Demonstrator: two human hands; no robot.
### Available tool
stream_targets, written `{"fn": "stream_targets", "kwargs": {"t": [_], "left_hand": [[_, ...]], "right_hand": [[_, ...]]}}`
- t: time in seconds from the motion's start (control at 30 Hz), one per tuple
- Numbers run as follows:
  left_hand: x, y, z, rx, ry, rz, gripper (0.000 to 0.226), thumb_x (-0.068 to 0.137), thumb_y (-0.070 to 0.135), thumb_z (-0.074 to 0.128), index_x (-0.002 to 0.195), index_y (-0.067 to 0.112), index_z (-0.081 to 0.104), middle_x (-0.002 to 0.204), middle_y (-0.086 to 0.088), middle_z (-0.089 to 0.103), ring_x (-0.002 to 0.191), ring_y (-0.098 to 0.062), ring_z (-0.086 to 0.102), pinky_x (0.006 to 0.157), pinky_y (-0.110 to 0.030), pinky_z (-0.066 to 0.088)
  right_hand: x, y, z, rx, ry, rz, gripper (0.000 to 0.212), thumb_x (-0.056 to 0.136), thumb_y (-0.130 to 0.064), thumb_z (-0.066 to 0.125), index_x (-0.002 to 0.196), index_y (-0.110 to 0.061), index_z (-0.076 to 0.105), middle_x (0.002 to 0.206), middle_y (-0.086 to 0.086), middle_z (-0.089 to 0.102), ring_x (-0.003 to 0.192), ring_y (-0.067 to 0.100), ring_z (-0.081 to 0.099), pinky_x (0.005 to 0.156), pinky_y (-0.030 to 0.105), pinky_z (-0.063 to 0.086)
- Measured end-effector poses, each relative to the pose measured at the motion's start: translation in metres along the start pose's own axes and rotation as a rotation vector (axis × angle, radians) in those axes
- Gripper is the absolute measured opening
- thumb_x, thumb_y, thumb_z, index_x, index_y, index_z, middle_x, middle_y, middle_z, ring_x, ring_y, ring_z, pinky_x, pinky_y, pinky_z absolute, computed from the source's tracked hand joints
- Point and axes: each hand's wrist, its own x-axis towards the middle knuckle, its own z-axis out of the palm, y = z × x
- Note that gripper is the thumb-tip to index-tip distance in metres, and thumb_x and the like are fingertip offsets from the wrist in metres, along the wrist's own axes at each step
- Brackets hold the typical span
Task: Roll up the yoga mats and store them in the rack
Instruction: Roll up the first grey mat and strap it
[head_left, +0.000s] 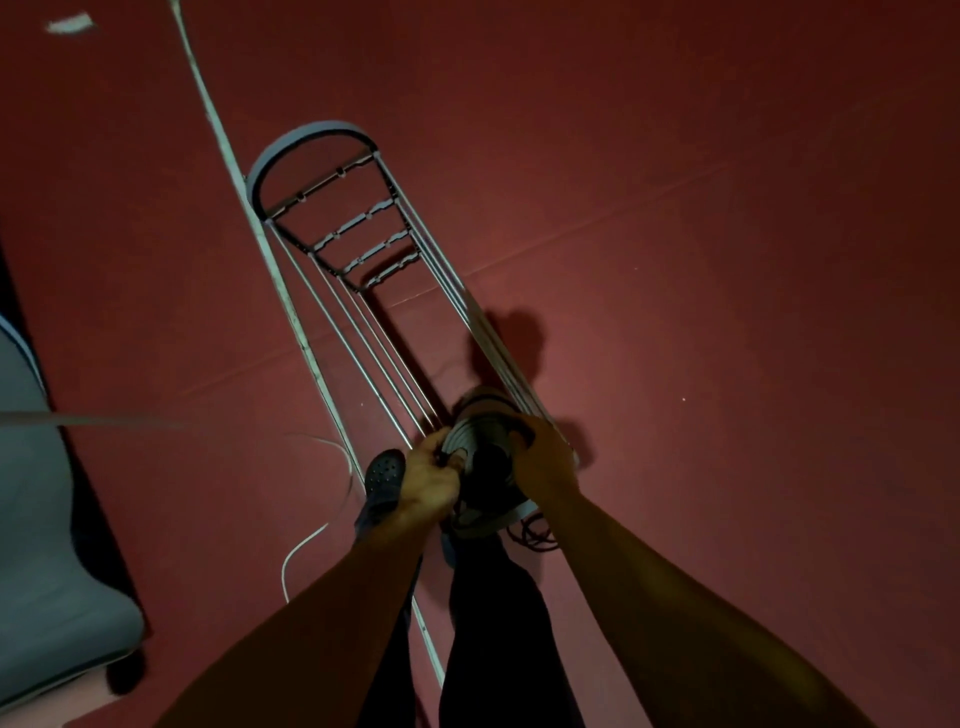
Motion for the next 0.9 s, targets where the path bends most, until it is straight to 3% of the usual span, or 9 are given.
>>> {"fn": "stream_targets", "kwargs": {"t": [0.1,0.17,0.23,0.3,0.37,0.5,0.63,0.8,0.9], "left_hand": [[0.006,0.001,0.0,0.038,-0.001,0.068,0.03,0.103,0.006,0.058,0.132,0.007,0.063,0.118,-0.01,0.07,0.11,-0.031,0.068,0.099,-0.045,0.057],[0.011,0.001,0.001,0.061,-0.014,0.082,0.029,0.104,0.015,0.058,0.132,0.008,0.063,0.119,-0.009,0.072,0.103,-0.025,0.069,0.086,-0.028,0.06],[0.013,0.006,0.002,0.11,-0.016,0.094,0.03,0.106,0.016,0.056,0.134,0.007,0.061,0.118,-0.008,0.07,0.101,-0.022,0.067,0.075,-0.018,0.056],[0.015,0.009,0.003,0.206,-0.019,0.136,0.033,0.106,0.018,0.056,0.137,0.008,0.061,0.123,-0.009,0.069,0.105,-0.027,0.068,0.083,-0.031,0.058],[0.015,0.013,0.002,0.262,-0.018,0.15,0.033,0.105,0.021,0.056,0.135,0.008,0.062,0.123,-0.012,0.068,0.106,-0.03,0.068,0.085,-0.037,0.058],[0.011,0.023,-0.003,0.218,-0.031,0.132,0.036,0.107,0.024,0.054,0.137,0.006,0.06,0.124,-0.014,0.069,0.108,-0.032,0.069,0.088,-0.042,0.06],[0.003,0.034,-0.014,0.159,-0.05,0.125,0.043,0.109,0.024,0.051,0.148,0.007,0.05,0.14,-0.014,0.06,0.126,-0.032,0.06,0.093,-0.03,0.049],[-0.012,0.053,-0.031,0.117,0.016,0.16,0.046,0.109,0.027,0.05,0.15,0.006,0.047,0.149,-0.015,0.054,0.132,-0.031,0.055,0.094,-0.027,0.042],[-0.032,0.076,-0.049,0.064,0.099,0.245,0.04,0.109,0.022,0.05,0.144,0.003,0.053,0.142,-0.015,0.058,0.126,-0.031,0.058,0.091,-0.025,0.04]], "right_hand": [[0.004,-0.004,0.002,0.003,0.024,0.0,0.04,0.11,-0.023,0.044,0.149,-0.021,0.051,0.124,0.015,0.068,0.089,0.027,0.066,0.068,0.026,0.043],[0.008,-0.003,0.003,0.0,0.041,-0.001,0.039,0.11,-0.021,0.045,0.147,-0.018,0.053,0.12,0.015,0.07,0.075,0.02,0.063,0.061,0.023,0.042],[0.011,-0.002,0.004,0.009,0.076,0.019,0.039,0.107,-0.022,0.047,0.145,-0.018,0.056,0.122,0.013,0.07,0.085,0.026,0.067,0.071,0.03,0.053],[0.016,0.004,0.007,0.032,0.125,0.04,0.041,0.102,-0.026,0.051,0.141,-0.019,0.06,0.125,0.014,0.069,0.101,0.036,0.068,0.084,0.047,0.059],[0.025,0.014,0.013,0.041,0.164,0.049,0.045,0.097,-0.032,0.052,0.14,-0.021,0.06,0.124,0.015,0.068,0.105,0.038,0.067,0.086,0.053,0.059],[0.021,0.005,0.014,0.017,0.194,0.038,0.052,0.096,-0.036,0.05,0.145,-0.019,0.054,0.131,0.015,0.064,0.117,0.039,0.063,0.093,0.054,0.056],[-0.002,-0.027,0.005,0.0,0.23,-0.007,0.053,0.103,-0.022,0.053,0.154,-0.015,0.042,0.152,0.011,0.049,0.137,0.034,0.049,0.11,0.052,0.046],[-0.023,-0.067,0.003,0.061,0.198,-0.108,0.048,0.104,-0.026,0.055,0.149,-0.014,0.048,0.145,0.014,0.051,0.123,0.036,0.059,0.099,0.05,0.054],[-0.046,-0.1,0.005,0.064,0.168,-0.197,0.046,0.105,-0.028,0.054,0.148,-0.012,0.049,0.142,0.014,0.053,0.127,0.035,0.056,0.105,0.049,0.048]]}}
